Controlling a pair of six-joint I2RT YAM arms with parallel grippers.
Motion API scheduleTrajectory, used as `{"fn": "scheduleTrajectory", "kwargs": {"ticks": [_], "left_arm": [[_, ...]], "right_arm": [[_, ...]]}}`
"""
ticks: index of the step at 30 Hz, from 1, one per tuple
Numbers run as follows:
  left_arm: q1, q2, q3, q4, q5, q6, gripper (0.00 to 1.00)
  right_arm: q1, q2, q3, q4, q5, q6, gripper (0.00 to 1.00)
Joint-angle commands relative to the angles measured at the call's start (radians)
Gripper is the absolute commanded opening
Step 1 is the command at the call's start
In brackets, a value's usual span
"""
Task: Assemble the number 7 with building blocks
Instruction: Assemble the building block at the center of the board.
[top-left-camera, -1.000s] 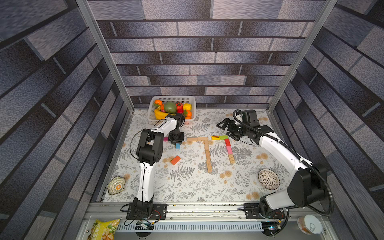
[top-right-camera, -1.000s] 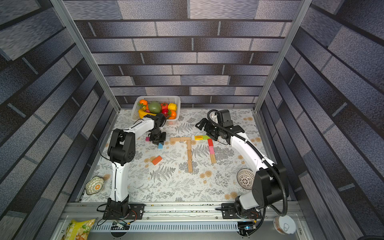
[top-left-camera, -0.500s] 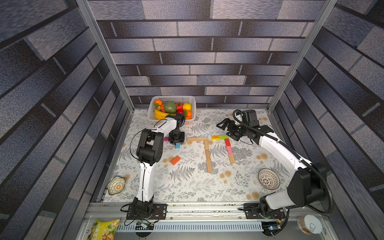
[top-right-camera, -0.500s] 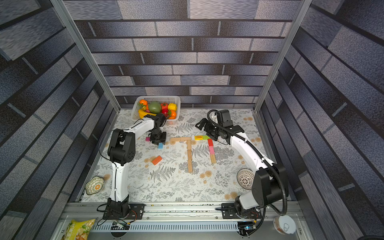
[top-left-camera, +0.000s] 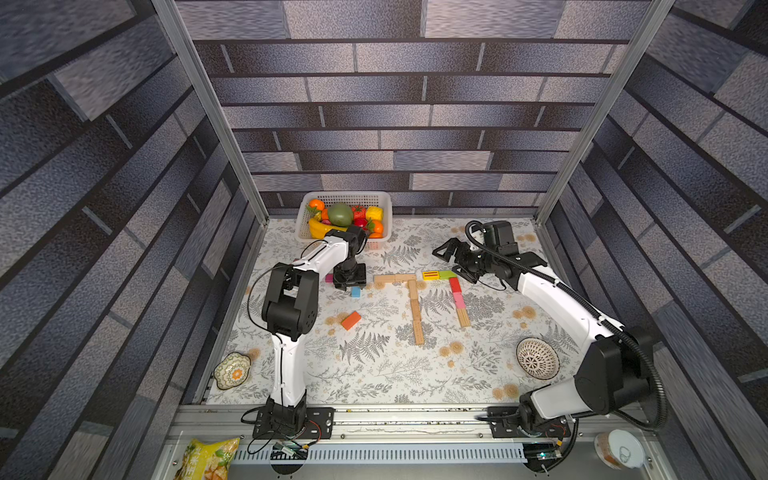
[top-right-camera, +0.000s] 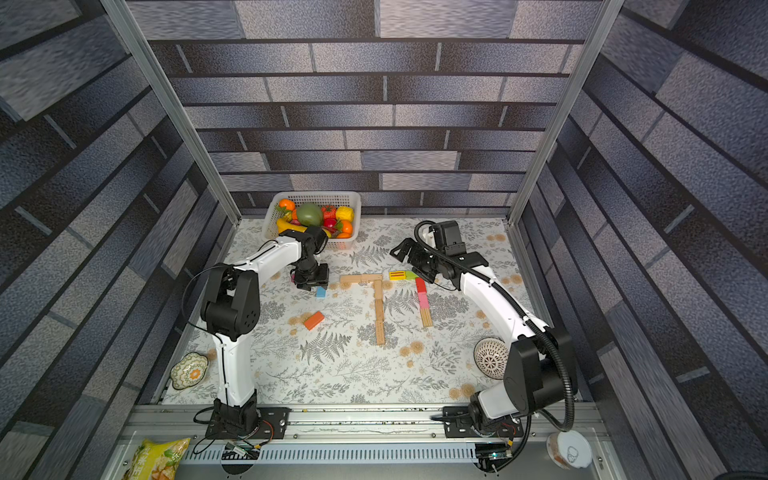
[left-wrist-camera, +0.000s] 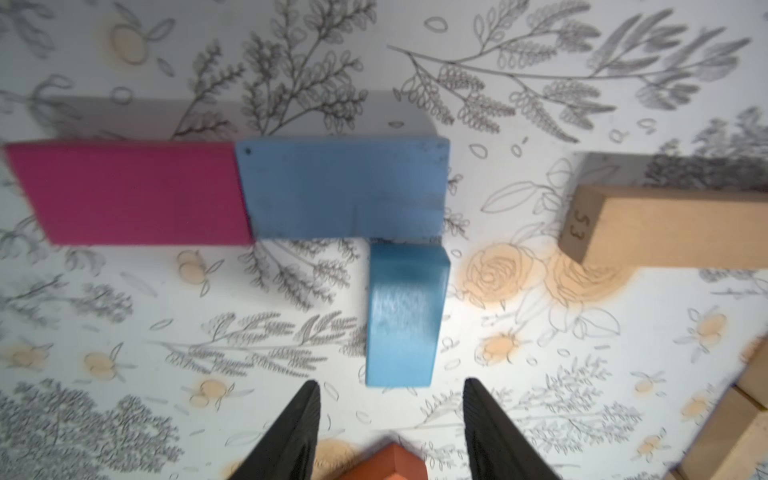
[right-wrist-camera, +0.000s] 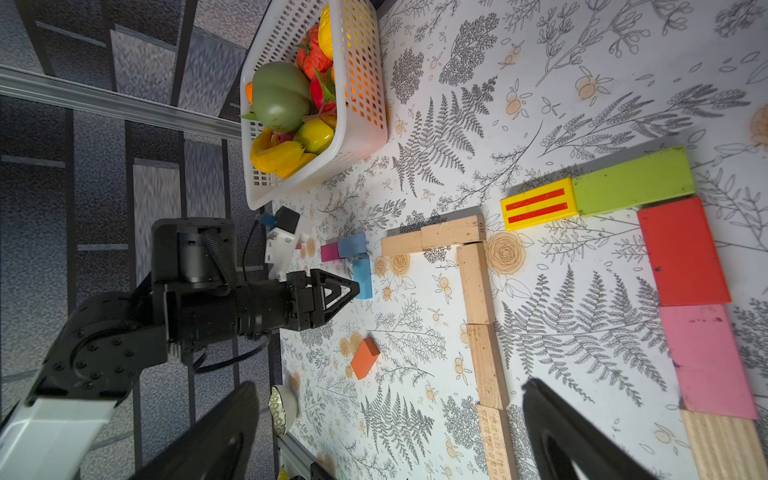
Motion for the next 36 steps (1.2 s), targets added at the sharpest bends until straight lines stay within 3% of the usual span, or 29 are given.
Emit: {"fn": "scheduleTrajectory", "kwargs": {"ticks": [1, 5, 9, 12, 15, 23, 28, 36], "left_arm": [[-0.005, -0.142, -0.048, -0.05, -0.007, -0.037, 0.57], [0.04, -0.255, -0.118, -0.05, 0.046, -0.074, 0.58], [0.183, -0.361, -0.205, -0.007, 0.171, -0.129, 0.58], [0.276, -0.409, -0.244, -0.016, 0.218, -0.134, 0.58], [0.309, -0.446, -0.301, -0.01, 0.271, -0.147, 0.58], [0.458, -0.617, -0.585, 0.143, 0.459, -0.312, 0.59], [0.529, -0.676, -0.63, 0.108, 0.481, -0.284, 0.59], [0.574, -0.678, -0.652, 0.078, 0.501, -0.227, 0.59]], "right_arm": [[0.0, -0.04, -0.028, 0.04, -0.015, 0.022, 1.0], [0.031, -0.048, -0.028, 0.037, -0.008, 0.015, 1.0], [0.113, 0.01, 0.01, 0.007, -0.037, 0.009, 1.0], [0.195, 0.102, 0.064, 0.011, -0.06, 0.021, 1.0], [0.271, 0.222, 0.139, 0.041, -0.089, 0.058, 0.98], [0.409, 0.566, 0.402, 0.154, -0.118, 0.109, 0.96], [0.444, 0.721, 0.527, 0.191, -0.103, 0.133, 0.97], [0.45, 0.84, 0.617, 0.186, -0.047, 0.136, 0.98]]}}
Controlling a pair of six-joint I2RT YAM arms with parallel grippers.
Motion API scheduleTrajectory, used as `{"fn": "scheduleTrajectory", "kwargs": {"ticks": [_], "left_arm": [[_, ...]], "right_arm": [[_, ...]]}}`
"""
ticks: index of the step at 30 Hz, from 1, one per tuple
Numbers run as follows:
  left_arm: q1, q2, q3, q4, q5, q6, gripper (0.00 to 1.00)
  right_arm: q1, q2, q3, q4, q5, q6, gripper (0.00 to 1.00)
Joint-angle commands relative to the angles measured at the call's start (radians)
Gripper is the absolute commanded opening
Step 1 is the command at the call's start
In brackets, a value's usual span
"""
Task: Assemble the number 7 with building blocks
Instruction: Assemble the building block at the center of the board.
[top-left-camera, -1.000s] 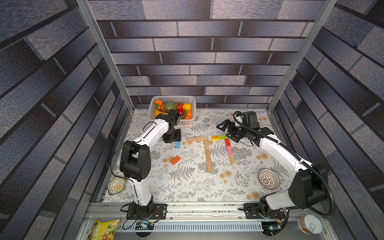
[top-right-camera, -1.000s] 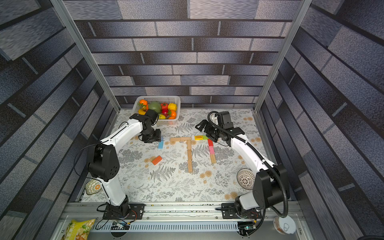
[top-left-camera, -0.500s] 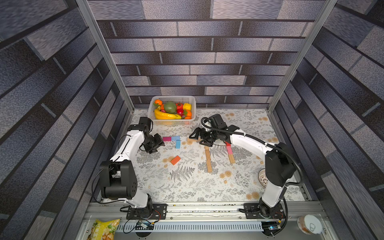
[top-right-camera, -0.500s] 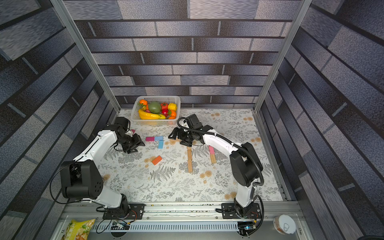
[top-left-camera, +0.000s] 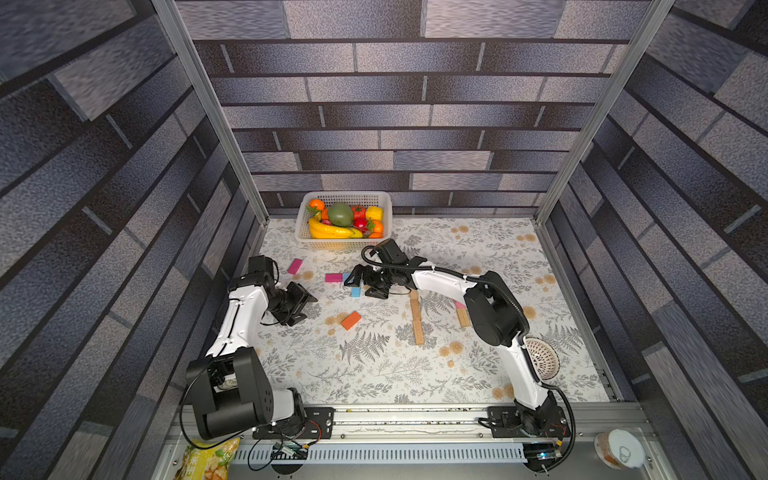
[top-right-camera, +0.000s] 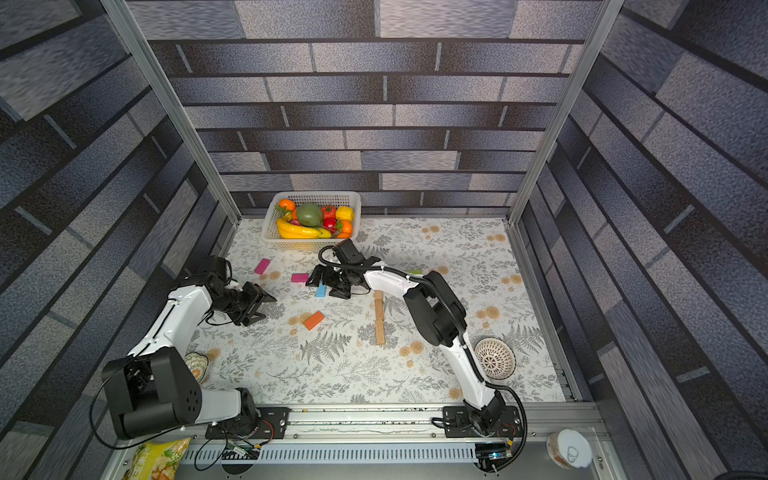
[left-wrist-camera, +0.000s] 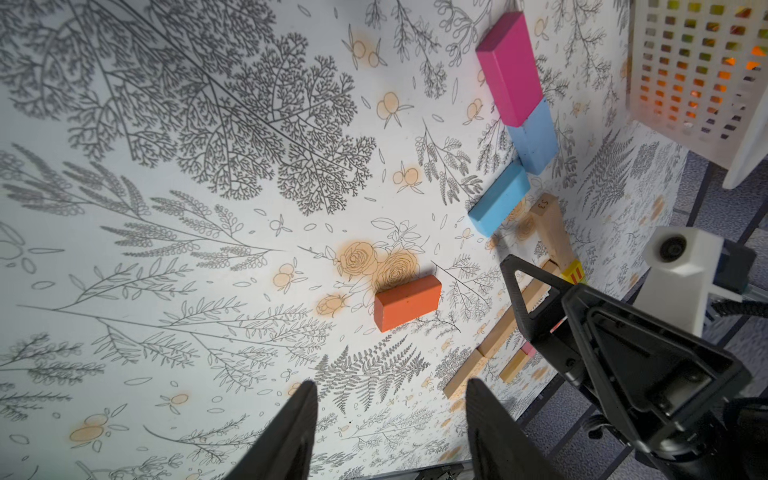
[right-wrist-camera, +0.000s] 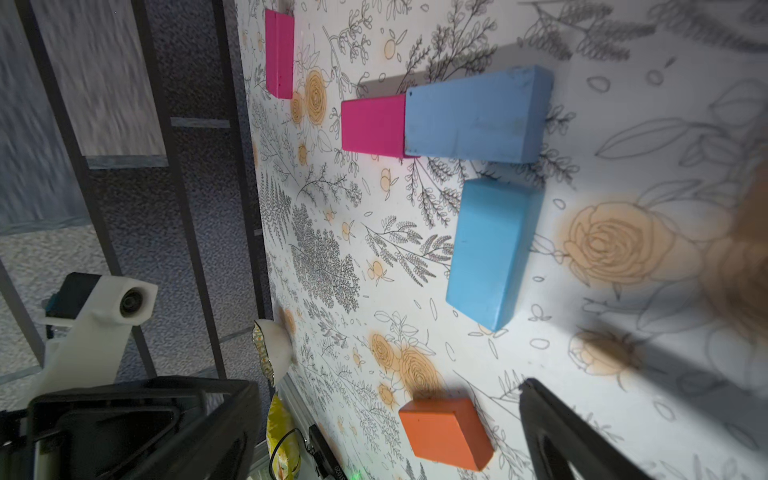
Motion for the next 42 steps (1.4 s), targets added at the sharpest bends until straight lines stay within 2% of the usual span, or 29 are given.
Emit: {"fn": "scheduleTrajectory", "kwargs": {"ticks": [1, 16, 32, 36, 42], "left_arm": [[0.015, -0.014, -0.015, -0.025, 0.032, 0.037, 0.59], [0.088, 0.018, -0.01, -0.06, 0.063, 0.113, 0.59], [0.11, 0.062, 0.016, -0.065, 0.073, 0.144, 0.59], [0.111, 0.064, 0.021, -0.068, 0.073, 0.149, 0.59], [0.113, 0.063, 0.027, -0.072, 0.065, 0.162, 0.59]], "right_arm": [[0.005, 0.044, 0.061, 0.02, 0.032, 0.012, 0.98], [0.004, 0.157, 0.17, -0.001, 0.066, 0.024, 1.0], [0.005, 0.198, 0.2, 0.008, 0.063, 0.048, 1.0], [0.005, 0.164, 0.167, -0.006, 0.089, 0.042, 1.0], [0.019, -0.024, 0.034, -0.066, 0.201, -0.036, 1.0]]}}
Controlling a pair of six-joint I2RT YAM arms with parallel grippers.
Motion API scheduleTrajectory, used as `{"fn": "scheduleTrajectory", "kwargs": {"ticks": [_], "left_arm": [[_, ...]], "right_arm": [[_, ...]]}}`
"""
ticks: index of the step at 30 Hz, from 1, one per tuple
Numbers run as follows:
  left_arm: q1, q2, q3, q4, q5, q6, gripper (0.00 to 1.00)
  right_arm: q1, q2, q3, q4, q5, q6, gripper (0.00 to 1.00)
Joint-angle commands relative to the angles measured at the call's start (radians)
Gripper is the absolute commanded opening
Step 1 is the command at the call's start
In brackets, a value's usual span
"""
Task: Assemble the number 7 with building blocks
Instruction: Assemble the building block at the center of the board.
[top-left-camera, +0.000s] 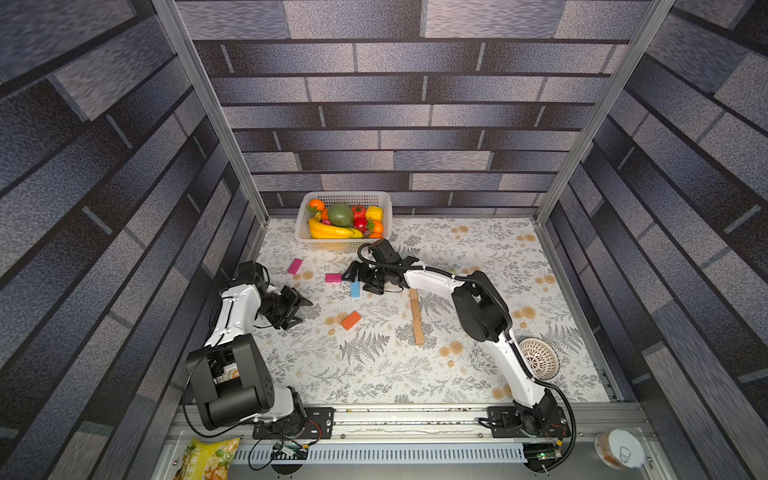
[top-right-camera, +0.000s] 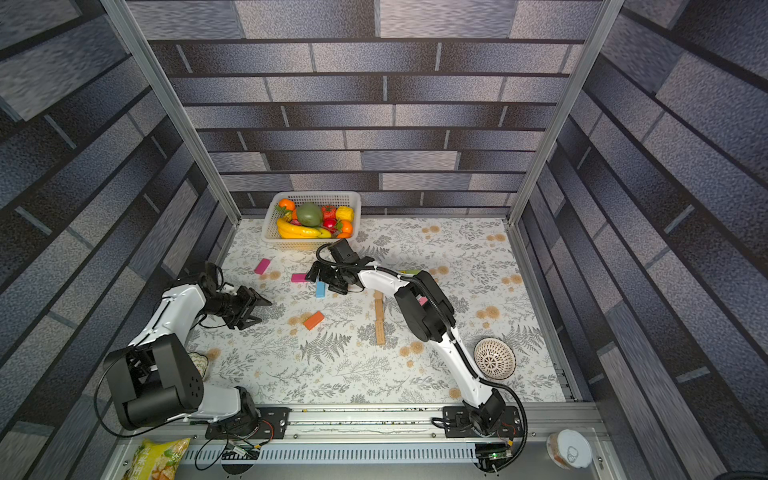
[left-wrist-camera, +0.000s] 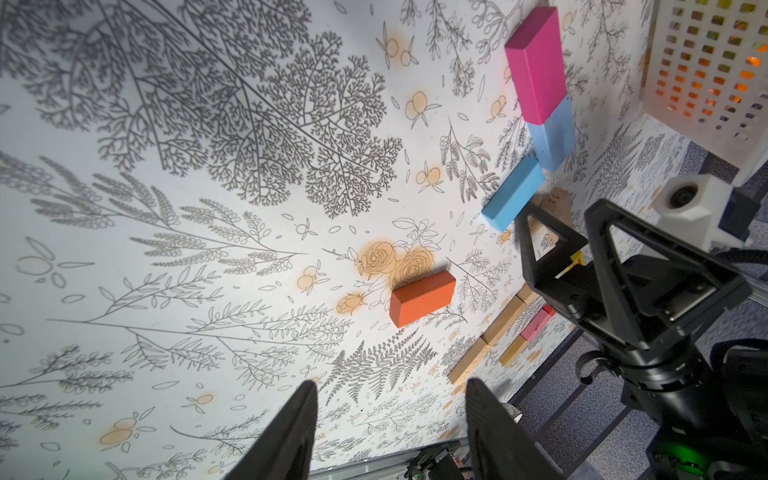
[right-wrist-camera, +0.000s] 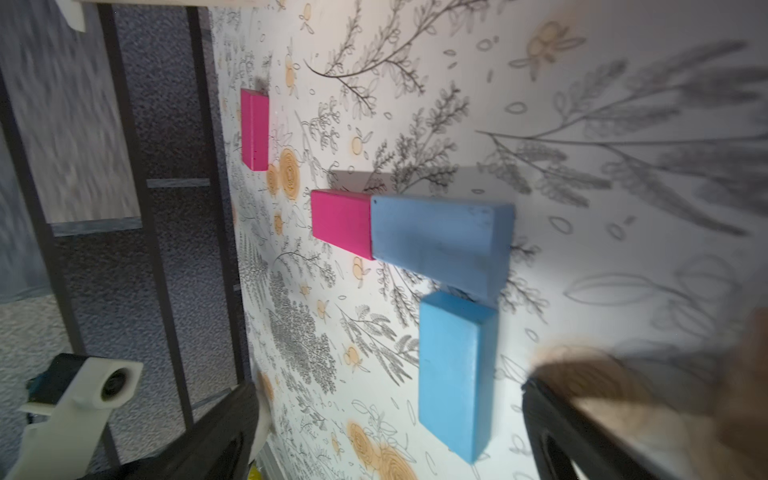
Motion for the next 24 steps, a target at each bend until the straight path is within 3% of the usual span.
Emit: {"fn": "scheduleTrajectory", "kwargs": {"ticks": [1, 6, 18, 24], "left_arm": [[0.009, 0.004, 0.02, -0.029, 0.005, 0.031, 0.59], [0.009, 0.001, 0.011, -0.013, 0.012, 0.026, 0.59], [0.03, -0.051, -0.025, -0.017, 0.02, 0.02, 0.59], [0.032, -0.051, -0.017, -0.029, 0.02, 0.027, 0.59]], "right_arm": [[0.014, -0.134, -0.073, -0.068, 0.075, -0.048, 1.0], [0.033, -0.223, -0.179, -0.014, 0.049, 0.006, 1.0], [0.129, -0.148, -0.154, 0.118, 0.004, 0.155, 1.0], [0.147, -0.131, -0.22, 0.213, 0.063, 0.259, 1.0]]}}
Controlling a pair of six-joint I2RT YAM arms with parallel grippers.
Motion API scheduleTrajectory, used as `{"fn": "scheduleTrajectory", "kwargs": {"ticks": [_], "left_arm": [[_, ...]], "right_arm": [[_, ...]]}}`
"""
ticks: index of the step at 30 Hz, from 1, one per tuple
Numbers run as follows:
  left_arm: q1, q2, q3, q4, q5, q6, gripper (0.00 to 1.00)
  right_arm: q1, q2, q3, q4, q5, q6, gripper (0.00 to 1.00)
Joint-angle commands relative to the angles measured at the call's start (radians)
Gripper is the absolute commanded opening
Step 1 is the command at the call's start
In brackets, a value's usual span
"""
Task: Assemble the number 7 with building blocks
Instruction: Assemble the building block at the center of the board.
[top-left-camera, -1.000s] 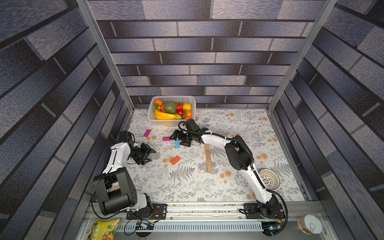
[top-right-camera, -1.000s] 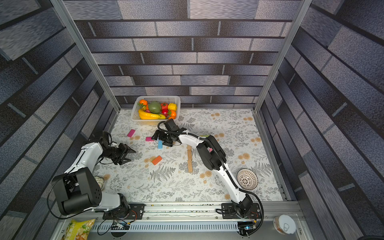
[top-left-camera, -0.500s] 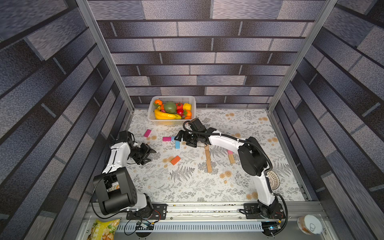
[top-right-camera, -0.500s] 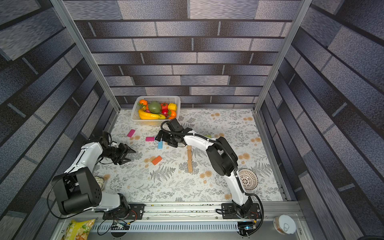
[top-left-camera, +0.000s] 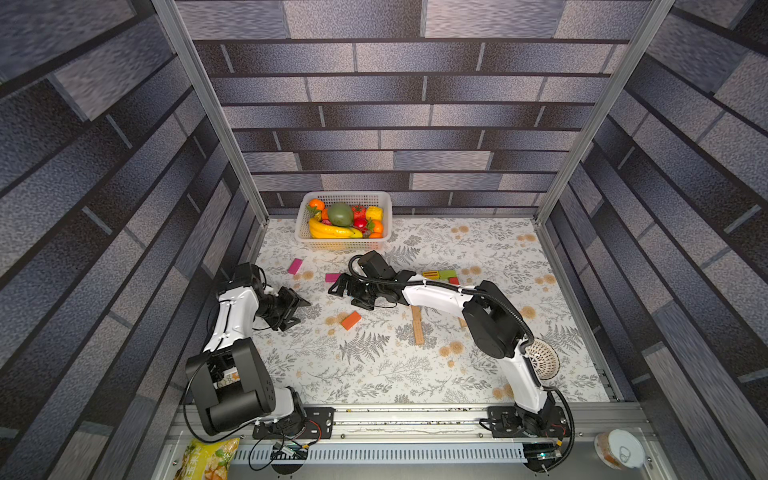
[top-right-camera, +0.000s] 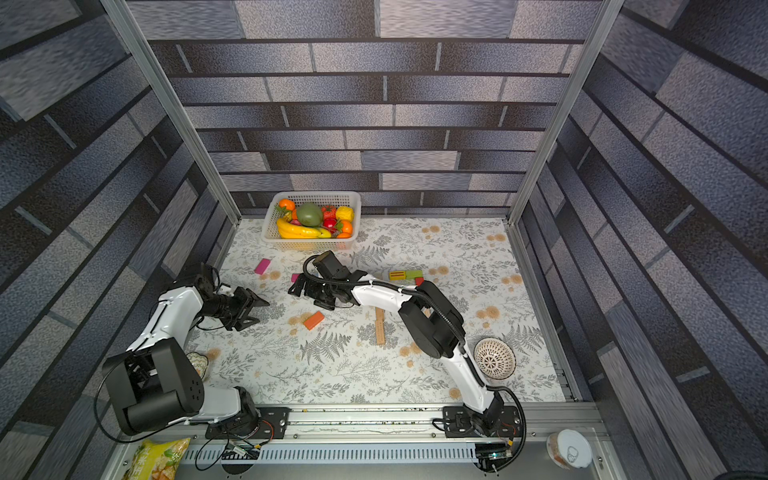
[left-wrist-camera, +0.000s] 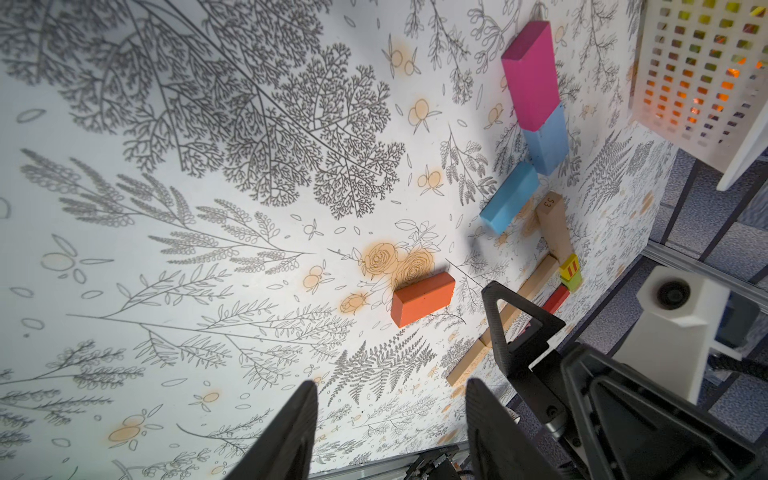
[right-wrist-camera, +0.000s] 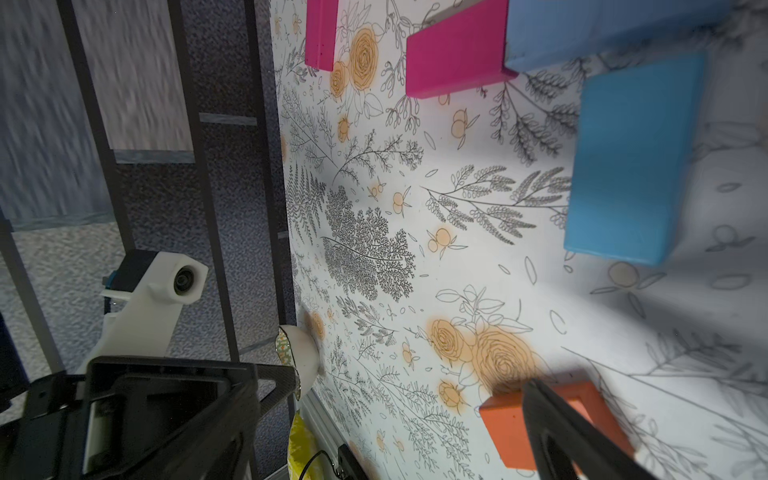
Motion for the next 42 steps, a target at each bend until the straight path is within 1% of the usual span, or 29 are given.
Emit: {"fn": "scheduleTrajectory", "kwargs": {"ticks": [1, 3, 7, 22, 42], "left_arm": [[0.008, -0.025, -0.005, -0.028, 0.016, 0.024, 0.59], [0.008, -0.027, -0.006, -0.03, 0.015, 0.026, 0.59], [0.008, -0.028, -0.01, -0.031, 0.012, 0.03, 0.59], [0.009, 0.001, 0.012, -0.034, 0.008, 0.043, 0.59], [0.007, 0.038, 0.034, -0.034, 0.008, 0.055, 0.59]], "right_arm": [[0.007, 0.019, -0.055, 0.088, 0.058, 0.091, 1.0], [0.008, 0.022, -0.078, 0.127, 0.083, 0.126, 1.0], [0.007, 0.051, -0.083, 0.18, 0.085, 0.187, 1.0], [-0.015, 0.113, -0.045, 0.202, 0.134, 0.224, 1.0], [-0.044, 0.177, 0.009, 0.218, 0.135, 0.254, 1.0]]}}
